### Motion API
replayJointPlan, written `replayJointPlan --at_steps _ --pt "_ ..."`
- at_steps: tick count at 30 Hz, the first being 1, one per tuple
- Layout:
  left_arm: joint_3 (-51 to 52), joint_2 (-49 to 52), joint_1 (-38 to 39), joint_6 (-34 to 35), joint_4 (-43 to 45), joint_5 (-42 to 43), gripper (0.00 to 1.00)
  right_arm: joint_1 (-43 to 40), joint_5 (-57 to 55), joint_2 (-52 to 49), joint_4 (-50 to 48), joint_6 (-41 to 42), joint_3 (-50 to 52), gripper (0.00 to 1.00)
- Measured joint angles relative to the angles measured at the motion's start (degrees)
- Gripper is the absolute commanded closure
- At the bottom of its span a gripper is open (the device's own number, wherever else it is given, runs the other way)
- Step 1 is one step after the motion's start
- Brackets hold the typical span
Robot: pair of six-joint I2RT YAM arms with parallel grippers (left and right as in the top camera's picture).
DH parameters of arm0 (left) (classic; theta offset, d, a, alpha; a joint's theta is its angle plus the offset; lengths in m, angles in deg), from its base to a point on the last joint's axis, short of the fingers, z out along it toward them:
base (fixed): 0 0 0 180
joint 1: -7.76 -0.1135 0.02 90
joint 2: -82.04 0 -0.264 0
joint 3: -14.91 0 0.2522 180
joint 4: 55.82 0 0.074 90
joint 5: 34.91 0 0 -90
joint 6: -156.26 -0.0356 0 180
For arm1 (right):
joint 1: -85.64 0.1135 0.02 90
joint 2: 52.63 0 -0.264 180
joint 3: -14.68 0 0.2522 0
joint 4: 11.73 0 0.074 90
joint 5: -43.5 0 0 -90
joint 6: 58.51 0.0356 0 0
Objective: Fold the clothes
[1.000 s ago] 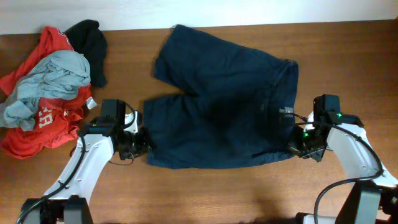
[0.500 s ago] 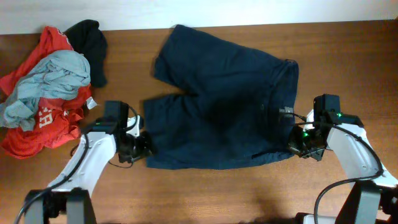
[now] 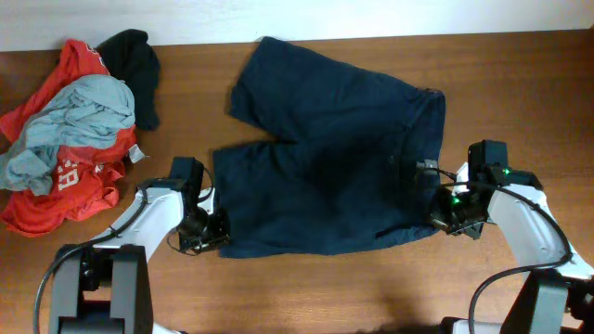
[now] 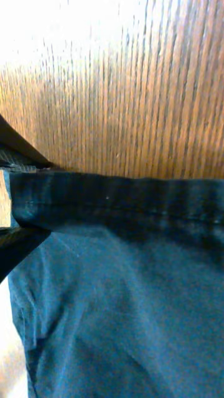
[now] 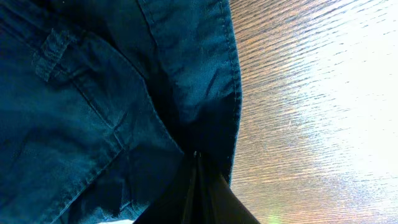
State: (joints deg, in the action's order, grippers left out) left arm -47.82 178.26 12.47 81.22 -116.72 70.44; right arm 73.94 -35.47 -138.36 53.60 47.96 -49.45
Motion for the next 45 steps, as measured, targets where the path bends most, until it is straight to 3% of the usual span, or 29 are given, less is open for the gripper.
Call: replayJointPlan --at_steps 5,19,26,35,45 --pt "0.0 0.02 0.04 0.48 0.46 -1.49 0.99 0.0 0.02 0.0 -0.26 0.0 0.0 0.96" --pt "-0.02 0.0 0.04 1.36 0.87 -1.49 0.99 0.0 0.44 0.0 0.24 -0.02 -0.24 0.96" --pt "-4.33 -0.52 0.04 1.31 0.76 -1.92 0.99 0.0 0.68 2.34 6.29 -2.36 -6.82 0.96" --pt "-11.5 -10.29 0.04 1.25 -0.31 -2.32 0.99 0.0 0.66 8.59 13.25 -3.45 -14.75 0.96" --pt "-12.02 -22.75 0.04 1.05 -2.14 -5.4 0.99 0.0 0.79 16.48 19.1 -4.61 -17.53 0.96"
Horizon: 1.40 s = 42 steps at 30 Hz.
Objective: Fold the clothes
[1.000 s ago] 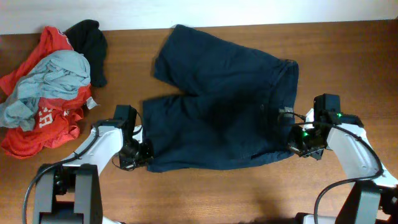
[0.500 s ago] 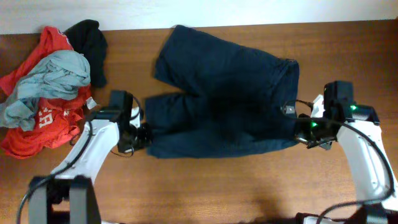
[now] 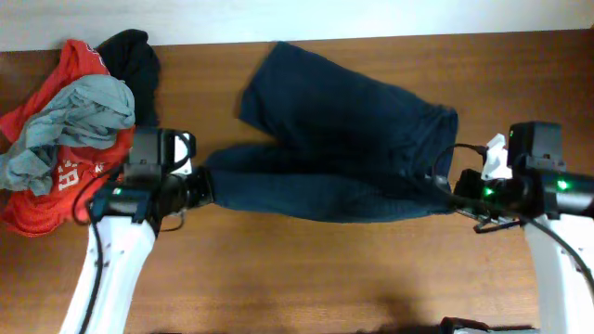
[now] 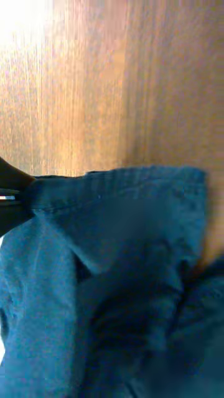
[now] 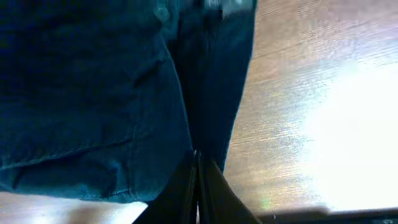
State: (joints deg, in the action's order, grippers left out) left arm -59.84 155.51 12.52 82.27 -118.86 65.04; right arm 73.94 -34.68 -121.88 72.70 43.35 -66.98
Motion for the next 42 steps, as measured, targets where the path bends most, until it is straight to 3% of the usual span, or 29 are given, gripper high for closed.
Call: replayJointPlan --at_steps 10,16,23,33,42 --pt "0.0 -10.8 0.0 0.02 0.13 -0.63 0.99 0.0 0.07 6.12 6.29 -0.07 -0.52 0.96" --pt "-0.11 -13.2 0.11 0.02 7.69 -0.61 0.99 0.0 0.09 7.54 4.85 -0.04 -0.52 0.96" --pt "-0.48 -4.72 2.19 0.02 20.44 -0.9 0.99 0.0 -0.83 5.18 -0.96 1.68 -0.57 0.96" --pt "-0.52 12.74 7.76 0.02 43.63 -1.86 0.99 0.0 -3.67 -5.97 -6.45 3.87 -0.59 0.96" --pt "-0.52 18.73 10.16 0.02 60.41 -3.41 0.99 -1.97 -4.96 -12.41 -13.0 5.97 -0.63 0.96"
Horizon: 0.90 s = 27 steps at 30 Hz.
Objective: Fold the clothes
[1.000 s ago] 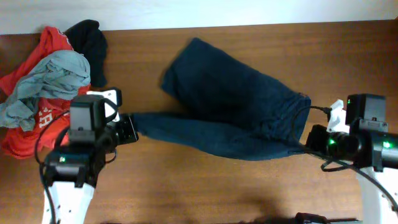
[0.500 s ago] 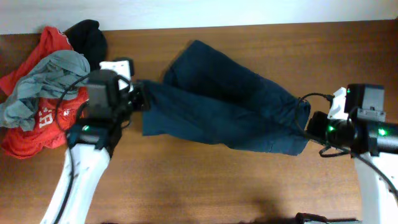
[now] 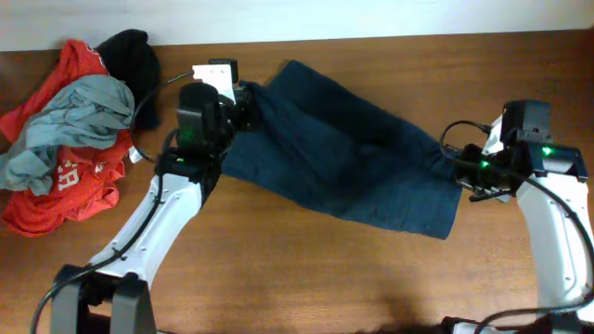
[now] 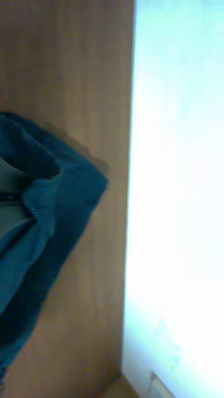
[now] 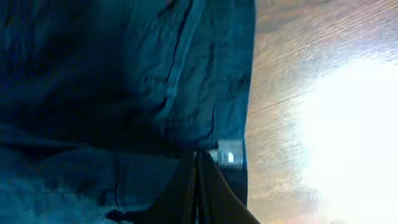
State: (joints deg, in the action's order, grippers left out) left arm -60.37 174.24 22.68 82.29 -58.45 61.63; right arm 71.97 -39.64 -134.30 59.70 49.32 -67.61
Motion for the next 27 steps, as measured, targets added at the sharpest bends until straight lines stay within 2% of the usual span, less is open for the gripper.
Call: replayJointPlan --at_steps 10,17,22,23,24,26,27 --pt "-0.02 2.6 3.72 0.0 11.82 -9.81 0.99 -7.98 0.92 -2.49 -8.7 0.87 -0.07 0.96" --pt "-0.04 11.87 3.72 0.0 17.75 -13.25 0.99 -7.69 1.16 -6.12 -15.47 1.22 -0.15 0.96" --pt "-0.04 15.52 3.72 0.0 19.61 -14.29 0.99 -7.5 2.89 -9.81 -15.13 1.11 -0.15 0.96" --pt "-0.04 15.67 3.72 0.0 19.58 -14.34 0.99 -7.34 3.67 -10.25 -14.6 0.98 -0.15 0.91" --pt "-0.04 15.72 3.72 0.0 19.56 -14.4 0.99 -7.19 4.48 -10.51 -14.16 0.79 -0.15 0.7" --pt "-0.04 15.72 3.72 0.0 19.58 -14.53 0.99 -6.69 6.84 -10.84 -13.4 0.13 -0.15 0.47" --pt "-0.04 15.72 3.72 0.0 19.58 -14.53 0.99 -6.16 9.46 -10.88 -13.09 -0.7 -0.15 0.45"
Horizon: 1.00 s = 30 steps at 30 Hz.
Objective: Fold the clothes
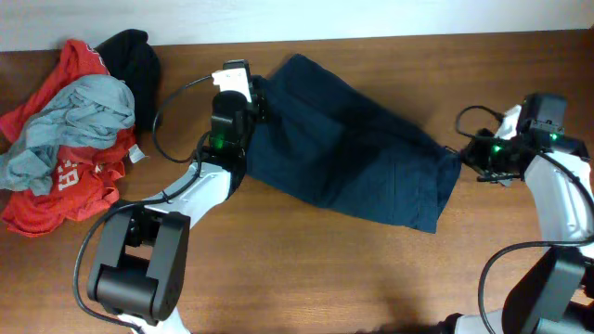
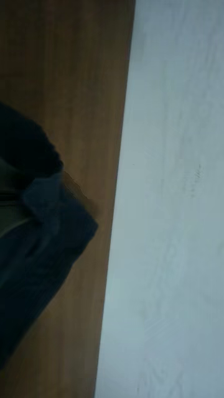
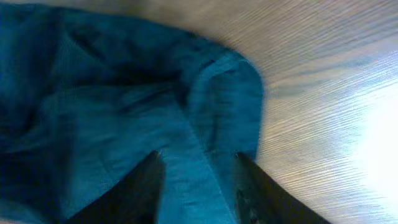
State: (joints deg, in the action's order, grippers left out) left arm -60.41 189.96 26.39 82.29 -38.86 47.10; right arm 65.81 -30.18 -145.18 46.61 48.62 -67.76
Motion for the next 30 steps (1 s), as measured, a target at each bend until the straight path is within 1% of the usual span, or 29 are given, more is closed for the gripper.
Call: replayJointPlan --at_steps 3,4,5,7,8,20,30 --pt "0.0 0.0 0.07 0.02 0.02 -0.02 0.99 0.48 4.33 -0.04 -0.31 -0.96 0.0 0.45" --pt "0.0 0.0 0.13 0.0 0.0 -0.02 0.99 0.57 5.7 -0.24 -0.79 -1.11 0.0 0.47" --pt "0.0 0.0 0.24 0.0 0.0 -0.04 0.99 0.63 6.23 -0.44 -1.05 -1.18 0.0 0.53" --pt "0.0 0.0 0.5 0.0 0.0 -0.04 0.99 0.79 7.45 -1.51 -1.99 -1.18 -0.02 0.6" --pt "0.0 0.0 0.79 0.0 -0.04 -0.04 0.99 1.01 8.13 -2.86 -2.69 -1.4 -0.02 0.61" --pt "-0.02 0.0 1.2 0.0 -3.23 -0.02 0.99 2.27 8.66 -13.25 -6.25 -1.55 -0.02 0.62" --pt "-0.02 0.0 1.18 0.0 -3.28 -0.02 0.99 2.27 8.11 -15.26 -7.39 -2.49 -0.02 0.62"
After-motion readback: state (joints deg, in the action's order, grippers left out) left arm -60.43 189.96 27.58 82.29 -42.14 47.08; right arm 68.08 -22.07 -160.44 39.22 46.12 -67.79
